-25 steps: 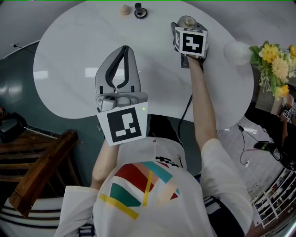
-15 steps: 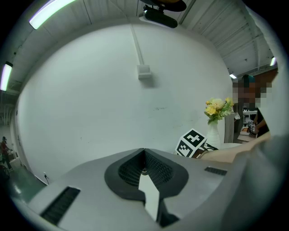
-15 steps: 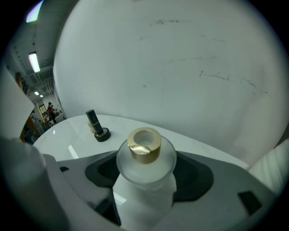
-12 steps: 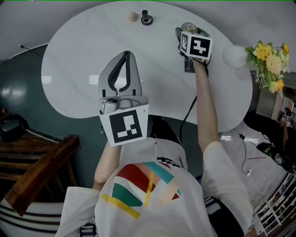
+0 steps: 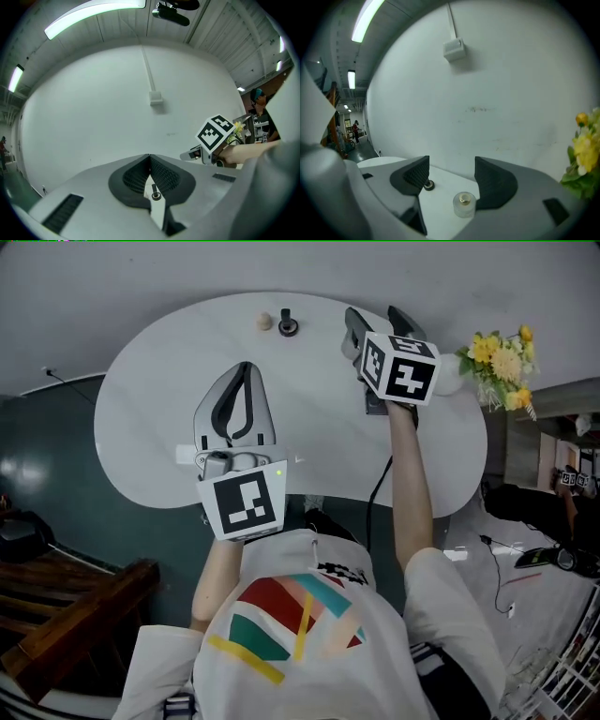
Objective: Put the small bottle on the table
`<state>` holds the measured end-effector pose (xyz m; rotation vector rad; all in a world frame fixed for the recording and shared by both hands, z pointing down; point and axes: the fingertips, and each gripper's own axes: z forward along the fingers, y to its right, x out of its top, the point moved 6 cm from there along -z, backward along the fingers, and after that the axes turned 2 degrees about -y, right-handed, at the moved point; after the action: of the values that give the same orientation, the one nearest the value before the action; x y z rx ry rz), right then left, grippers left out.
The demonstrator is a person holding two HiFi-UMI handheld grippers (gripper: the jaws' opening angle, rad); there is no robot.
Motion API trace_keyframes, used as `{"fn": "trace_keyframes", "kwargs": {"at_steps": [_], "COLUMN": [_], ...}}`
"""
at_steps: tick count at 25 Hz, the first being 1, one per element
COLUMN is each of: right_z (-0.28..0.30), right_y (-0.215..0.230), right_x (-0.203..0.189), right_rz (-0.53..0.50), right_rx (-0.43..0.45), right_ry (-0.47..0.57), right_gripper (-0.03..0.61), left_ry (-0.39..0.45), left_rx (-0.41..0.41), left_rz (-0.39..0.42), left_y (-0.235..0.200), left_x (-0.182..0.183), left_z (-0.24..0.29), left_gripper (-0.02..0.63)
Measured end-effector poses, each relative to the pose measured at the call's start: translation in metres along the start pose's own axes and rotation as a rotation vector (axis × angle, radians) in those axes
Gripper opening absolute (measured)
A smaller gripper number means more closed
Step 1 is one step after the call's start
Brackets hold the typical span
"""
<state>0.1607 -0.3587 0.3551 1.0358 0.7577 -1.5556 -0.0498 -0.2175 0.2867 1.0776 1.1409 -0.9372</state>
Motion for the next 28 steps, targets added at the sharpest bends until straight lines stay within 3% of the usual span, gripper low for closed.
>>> {"fn": "trace_keyframes", "kwargs": {"at_steps": [7, 12, 18, 22, 28], "right_z": [-0.077, -0.126, -0.163, -0.179, -0.191], "right_y": [-0.042, -0.079, -0.119, -0.138, -0.157], "right_x": [0.062, 0.078, 0.075, 0.065, 0.041], "right_rz": [-0.053, -0.056, -0.121, -0.099, -0.062], "right_rx": [0.011, 0.033, 0.077, 0.125, 0.15], "right_ry": [0.25, 0.38, 0.44, 0.475, 0.467], "right_gripper": [0.221, 0.147, 0.098, 0.047, 0.024], "left_ry": [0.076, 0.095, 0.129, 0.143, 0.112], "left_rx": [0.036, 0.063, 0.076, 0.088, 0.082], "left_rz": [-0.03, -0.032, -0.037, -0.043, -0.048], "left_y": [-0.024, -0.044, -0.054, -0.059, -0.064], "left_x": [0.017, 0.025, 0.033, 0.036, 0.032], "left_z": [-0.014, -0.028, -0.037, -0.044, -0.054], "left_gripper": [0.017, 0.017, 0.017, 0.017, 0.017]}}
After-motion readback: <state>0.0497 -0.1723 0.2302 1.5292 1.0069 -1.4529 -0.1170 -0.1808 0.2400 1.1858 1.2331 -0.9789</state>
